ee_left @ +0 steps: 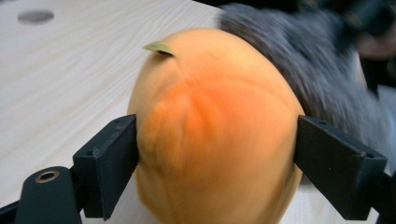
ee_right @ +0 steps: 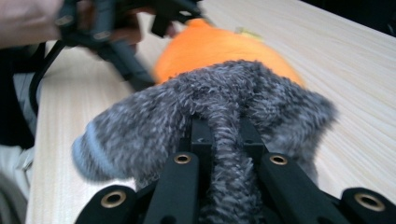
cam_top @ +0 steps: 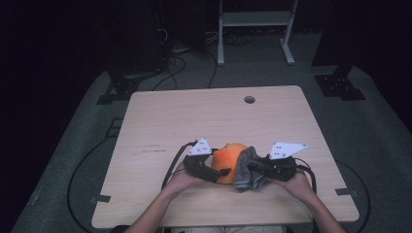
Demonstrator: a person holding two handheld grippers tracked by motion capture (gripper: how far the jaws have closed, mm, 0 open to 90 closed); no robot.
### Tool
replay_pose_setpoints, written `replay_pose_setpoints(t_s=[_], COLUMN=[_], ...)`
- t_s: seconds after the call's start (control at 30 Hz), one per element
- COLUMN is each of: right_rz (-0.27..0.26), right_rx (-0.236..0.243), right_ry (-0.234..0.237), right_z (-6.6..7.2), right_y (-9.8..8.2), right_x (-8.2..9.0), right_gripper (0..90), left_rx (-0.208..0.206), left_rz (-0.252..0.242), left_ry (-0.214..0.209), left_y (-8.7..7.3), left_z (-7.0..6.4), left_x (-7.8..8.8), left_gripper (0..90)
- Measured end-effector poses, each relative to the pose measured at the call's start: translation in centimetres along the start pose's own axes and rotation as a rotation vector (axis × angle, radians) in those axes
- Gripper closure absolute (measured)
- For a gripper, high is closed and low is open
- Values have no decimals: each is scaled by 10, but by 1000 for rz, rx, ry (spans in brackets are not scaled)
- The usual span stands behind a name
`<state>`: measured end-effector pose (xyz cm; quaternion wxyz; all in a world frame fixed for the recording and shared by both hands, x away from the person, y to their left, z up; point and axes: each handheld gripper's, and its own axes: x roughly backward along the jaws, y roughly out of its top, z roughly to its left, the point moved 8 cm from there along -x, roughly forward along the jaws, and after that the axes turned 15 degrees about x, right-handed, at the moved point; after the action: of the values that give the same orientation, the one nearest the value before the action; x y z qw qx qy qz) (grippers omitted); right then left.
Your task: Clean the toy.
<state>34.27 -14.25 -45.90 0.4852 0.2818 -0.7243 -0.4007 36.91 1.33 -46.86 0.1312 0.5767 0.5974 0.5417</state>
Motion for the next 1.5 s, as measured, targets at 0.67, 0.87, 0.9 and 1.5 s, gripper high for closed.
replay_pose_setpoints(t_s=[0.67,0.87,0.9,1.5], right_rz=[0,31,30,31], right_rx=[96,49,58,-19], right_ry=[33,24,28,7], right_z=[9,5,8,-10], right_y=[36,17,19,-5], right_x=[4,5,4,16], right_gripper=[814,815,815,815], left_rx=[-438,-121,-131,-317], left_rz=[-25,-40,-41,-18], left_ry=[45,-73,-61,-53], left_y=[-9,2,2,-7], left_z=[-30,-24,-24,-14], left_x=[0,0,0,11], left_gripper=[380,196,225,475])
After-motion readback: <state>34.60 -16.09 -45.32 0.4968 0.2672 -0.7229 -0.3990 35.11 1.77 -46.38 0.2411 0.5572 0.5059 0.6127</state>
